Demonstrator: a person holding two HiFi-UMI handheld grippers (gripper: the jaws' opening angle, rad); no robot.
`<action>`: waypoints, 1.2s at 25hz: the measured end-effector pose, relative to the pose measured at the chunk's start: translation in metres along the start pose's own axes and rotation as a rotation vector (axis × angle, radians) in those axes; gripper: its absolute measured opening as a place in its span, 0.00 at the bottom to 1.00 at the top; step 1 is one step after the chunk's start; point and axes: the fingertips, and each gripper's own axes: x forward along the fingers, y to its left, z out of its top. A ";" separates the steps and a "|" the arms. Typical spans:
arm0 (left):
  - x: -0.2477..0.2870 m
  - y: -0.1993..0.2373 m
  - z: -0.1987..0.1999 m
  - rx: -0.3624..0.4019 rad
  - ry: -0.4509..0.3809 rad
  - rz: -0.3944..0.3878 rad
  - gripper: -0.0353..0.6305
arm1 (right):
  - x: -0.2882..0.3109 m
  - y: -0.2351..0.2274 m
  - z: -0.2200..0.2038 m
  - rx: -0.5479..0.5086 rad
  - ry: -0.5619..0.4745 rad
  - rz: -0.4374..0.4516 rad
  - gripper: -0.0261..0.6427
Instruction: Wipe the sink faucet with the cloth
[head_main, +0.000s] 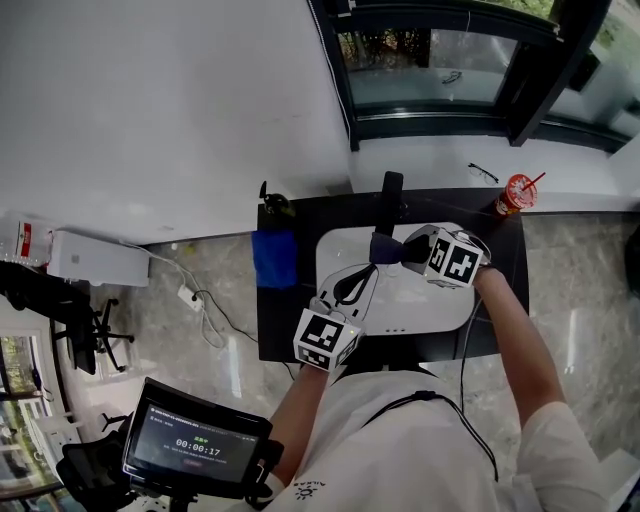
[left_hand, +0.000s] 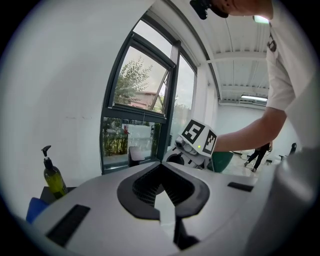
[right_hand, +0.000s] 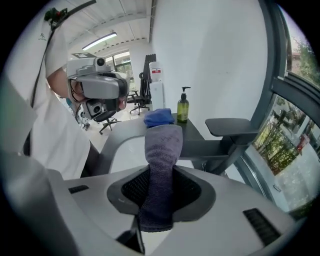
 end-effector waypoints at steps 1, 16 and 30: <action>-0.001 0.001 0.000 -0.002 -0.002 0.004 0.04 | 0.003 -0.001 0.003 -0.011 0.010 0.005 0.22; -0.005 0.005 -0.005 -0.009 -0.001 0.023 0.04 | 0.012 -0.078 -0.006 0.092 0.109 -0.129 0.22; -0.003 -0.001 -0.004 0.006 0.011 -0.005 0.04 | -0.010 -0.112 -0.061 0.326 0.054 -0.343 0.22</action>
